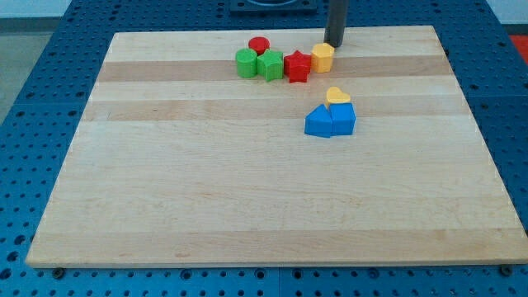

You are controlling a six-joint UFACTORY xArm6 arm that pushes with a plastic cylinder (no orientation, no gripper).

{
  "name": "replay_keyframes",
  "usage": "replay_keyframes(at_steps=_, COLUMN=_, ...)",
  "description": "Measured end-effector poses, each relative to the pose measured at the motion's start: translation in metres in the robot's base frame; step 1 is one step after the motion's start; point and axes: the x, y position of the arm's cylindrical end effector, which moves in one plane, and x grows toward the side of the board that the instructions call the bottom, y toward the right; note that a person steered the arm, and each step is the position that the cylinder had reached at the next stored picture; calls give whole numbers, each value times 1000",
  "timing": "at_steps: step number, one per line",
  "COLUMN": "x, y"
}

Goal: Move the yellow hexagon horizontally to the red star

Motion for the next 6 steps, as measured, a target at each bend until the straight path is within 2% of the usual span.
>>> replay_keyframes(at_steps=3, x=17, y=-25)
replay_keyframes(at_steps=6, x=44, y=-19)
